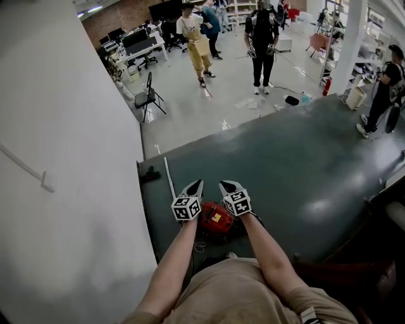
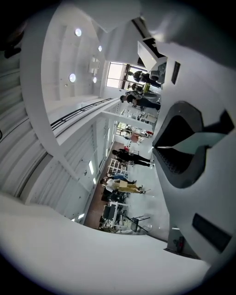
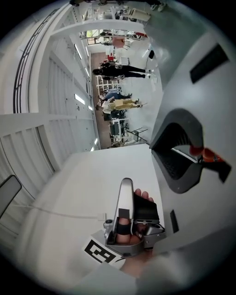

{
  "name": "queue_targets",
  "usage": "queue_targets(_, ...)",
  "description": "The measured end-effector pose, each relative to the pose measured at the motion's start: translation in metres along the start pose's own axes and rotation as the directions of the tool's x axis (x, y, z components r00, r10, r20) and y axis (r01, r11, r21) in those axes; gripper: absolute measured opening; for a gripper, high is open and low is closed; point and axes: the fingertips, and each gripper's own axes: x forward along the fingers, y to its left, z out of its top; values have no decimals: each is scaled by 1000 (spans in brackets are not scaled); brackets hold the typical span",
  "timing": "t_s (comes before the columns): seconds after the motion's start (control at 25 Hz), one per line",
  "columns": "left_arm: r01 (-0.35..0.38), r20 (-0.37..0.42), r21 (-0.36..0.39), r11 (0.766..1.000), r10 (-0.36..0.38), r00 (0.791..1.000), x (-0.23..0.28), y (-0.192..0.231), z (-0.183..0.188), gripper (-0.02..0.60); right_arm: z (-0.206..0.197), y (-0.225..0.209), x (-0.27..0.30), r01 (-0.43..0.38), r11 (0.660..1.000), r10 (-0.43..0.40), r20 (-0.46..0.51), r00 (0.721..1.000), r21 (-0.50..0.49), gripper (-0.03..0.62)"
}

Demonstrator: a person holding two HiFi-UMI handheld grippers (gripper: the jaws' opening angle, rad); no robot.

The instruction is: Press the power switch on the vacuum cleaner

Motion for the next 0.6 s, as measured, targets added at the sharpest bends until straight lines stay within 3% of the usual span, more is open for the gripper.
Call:
queue_targets(0.24, 35, 52, -84, 996, -31, 998, -5, -15, 19, 8, 6, 2, -11, -12, 1000, 12, 11, 1000, -5, 8)
queue_targets(0.36, 62, 36, -71, 996, -60, 998, -9, -25, 21, 8, 16, 4, -19, -7, 1000, 7, 38, 999, 0, 8)
queue_targets(0.6, 48, -22, -24, 999, -48, 999, -12, -37, 14, 8, 46, 9, -32, 2, 998, 6, 120, 993, -68, 8)
